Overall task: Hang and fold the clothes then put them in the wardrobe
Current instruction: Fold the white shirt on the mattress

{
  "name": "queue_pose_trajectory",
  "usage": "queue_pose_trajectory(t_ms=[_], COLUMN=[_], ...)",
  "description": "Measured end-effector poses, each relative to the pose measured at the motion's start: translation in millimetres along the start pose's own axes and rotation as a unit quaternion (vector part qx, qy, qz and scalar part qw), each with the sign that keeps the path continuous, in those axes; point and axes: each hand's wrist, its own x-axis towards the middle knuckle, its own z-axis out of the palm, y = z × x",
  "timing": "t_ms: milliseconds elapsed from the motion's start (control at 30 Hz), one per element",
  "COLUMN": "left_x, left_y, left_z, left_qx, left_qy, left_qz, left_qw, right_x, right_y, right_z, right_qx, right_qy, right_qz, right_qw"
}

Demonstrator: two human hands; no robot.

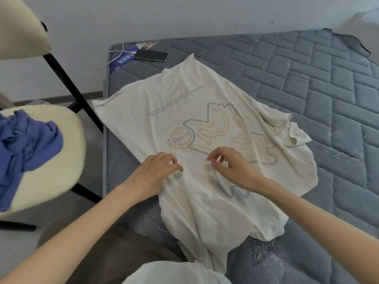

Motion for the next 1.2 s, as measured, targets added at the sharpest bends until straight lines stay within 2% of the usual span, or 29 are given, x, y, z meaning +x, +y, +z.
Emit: queue_pose_trajectory(t_ms=[100, 200, 367, 500, 600, 667, 733, 800, 867, 933, 1000, 1033, 1067, 1133, 1200], left_x=[-17.8, -29.8, -44.1, -54.8, -61.6, -65.3, -67.5, -66.0, -62.2, -59.3, -55.7, -54.2, -53.3, -50.5, -48.6], left_y=[9.0, 17.6, 36.4, 47.4, 51.4, 51.3, 51.0, 50.5, 50.7, 50.2, 48.4, 47.2, 46.7, 44.4, 43.1], left_z=[5.8, 15.3, 19.8, 29.7, 36.6, 39.8, 41.8, 40.2, 37.1, 33.7, 28.7, 25.4, 21.9, 13.3, 7.9], left_qx=[0.027, 0.036, 0.055, 0.020, -0.007, -0.011, -0.065, -0.138, -0.186, -0.236, -0.312, -0.352, -0.386, -0.425, -0.429], left_qy=[-0.041, -0.068, -0.057, -0.046, -0.028, -0.029, -0.030, -0.054, -0.064, -0.053, -0.017, 0.005, 0.026, 0.051, 0.044], left_qz=[0.044, 0.079, 0.157, 0.160, 0.153, 0.125, 0.054, -0.029, -0.075, -0.118, -0.169, -0.196, -0.219, -0.239, -0.234], left_qw=[0.998, 0.994, 0.984, 0.986, 0.988, 0.992, 0.996, 0.989, 0.978, 0.963, 0.935, 0.915, 0.896, 0.872, 0.872], right_x=[-39.4, -69.9, -96.5, -109.6, -121.5, -129.7, -136.1, -137.2, -134.7, -132.2, -128.7, -127.0, -125.9, -122.9, -120.6], right_y=[-14.8, -19.5, -20.5, -16.2, -13.8, -13.8, -13.7, -12.4, -8.6, -4.4, -6.8, -7.4, -8.7, -12.1, -12.1], right_z=[5.1, 18.7, 40.3, 54.1, 63.3, 71.2, 79.3, 81.9, 80.8, 77.8, 68.5, 62.9, 57.4, 47.3, 43.7], right_qx=[0.035, 0.012, -0.016, -0.150, -0.219, -0.276, -0.326, -0.332, -0.320, -0.240, -0.031, 0.089, 0.189, 0.308, 0.393], right_qy=[-0.114, -0.180, -0.215, -0.268, -0.253, -0.229, -0.213, -0.200, -0.183, -0.167, -0.135, -0.117, -0.101, -0.081, -0.084], right_qz=[0.023, 0.031, 0.013, -0.054, -0.099, -0.139, -0.164, -0.171, -0.179, -0.155, -0.046, 0.011, 0.049, 0.086, 0.117], right_qw=[0.993, 0.983, 0.976, 0.950, 0.937, 0.923, 0.907, 0.906, 0.912, 0.944, 0.989, 0.989, 0.976, 0.944, 0.908])
